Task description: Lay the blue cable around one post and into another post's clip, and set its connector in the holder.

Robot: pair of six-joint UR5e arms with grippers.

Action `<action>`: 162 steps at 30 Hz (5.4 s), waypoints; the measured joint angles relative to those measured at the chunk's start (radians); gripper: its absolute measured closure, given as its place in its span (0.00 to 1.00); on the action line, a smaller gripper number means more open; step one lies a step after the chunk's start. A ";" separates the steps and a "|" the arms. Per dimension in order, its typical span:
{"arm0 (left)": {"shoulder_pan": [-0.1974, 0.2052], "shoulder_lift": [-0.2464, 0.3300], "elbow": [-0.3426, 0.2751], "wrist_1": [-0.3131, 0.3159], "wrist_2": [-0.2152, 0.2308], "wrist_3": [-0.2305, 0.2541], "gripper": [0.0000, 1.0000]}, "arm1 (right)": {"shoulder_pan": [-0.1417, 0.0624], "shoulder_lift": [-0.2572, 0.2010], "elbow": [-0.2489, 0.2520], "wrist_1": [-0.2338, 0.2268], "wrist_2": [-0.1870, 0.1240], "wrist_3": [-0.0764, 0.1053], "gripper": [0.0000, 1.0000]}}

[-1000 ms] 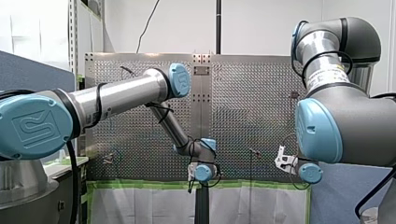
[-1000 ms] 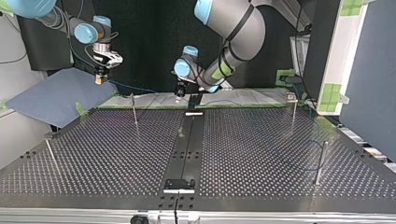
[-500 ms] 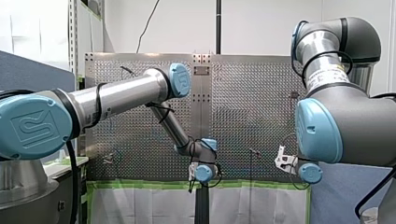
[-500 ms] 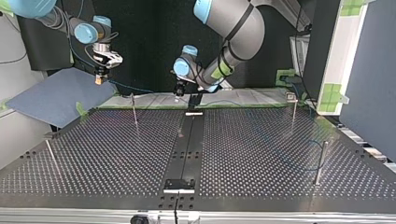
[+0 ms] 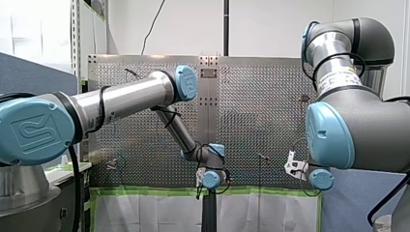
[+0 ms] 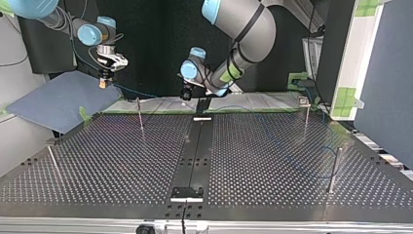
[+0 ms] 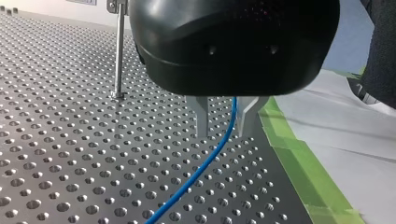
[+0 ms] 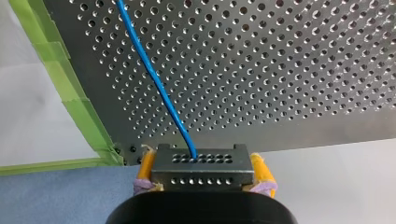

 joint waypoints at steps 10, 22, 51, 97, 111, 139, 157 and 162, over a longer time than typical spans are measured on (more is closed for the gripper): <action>0.003 -0.001 0.000 0.002 0.003 -0.006 0.65 | 0.000 0.000 0.001 0.003 -0.001 -0.004 1.00; 0.006 -0.002 0.000 0.001 0.003 -0.001 0.65 | 0.012 0.000 0.001 0.016 -0.016 -0.020 1.00; 0.011 0.028 0.060 -0.090 0.016 -0.001 0.65 | 0.021 -0.008 0.010 0.019 -0.034 -0.039 1.00; -0.036 0.046 -0.097 -0.185 0.068 -0.011 0.27 | 0.024 -0.007 0.010 0.015 -0.035 -0.041 1.00; -0.019 -0.007 0.005 -0.177 0.036 -0.044 0.27 | 0.024 -0.007 0.010 0.015 -0.036 -0.043 1.00; 0.005 -0.040 0.071 -0.188 0.010 -0.061 0.27 | 0.023 -0.007 0.011 0.019 -0.035 -0.045 1.00; 0.027 -0.040 0.090 -0.195 0.010 -0.067 0.49 | 0.021 -0.007 0.010 0.017 -0.035 -0.045 1.00; 0.028 -0.039 0.090 -0.194 0.024 -0.059 0.51 | 0.020 -0.007 0.010 0.016 -0.035 -0.045 1.00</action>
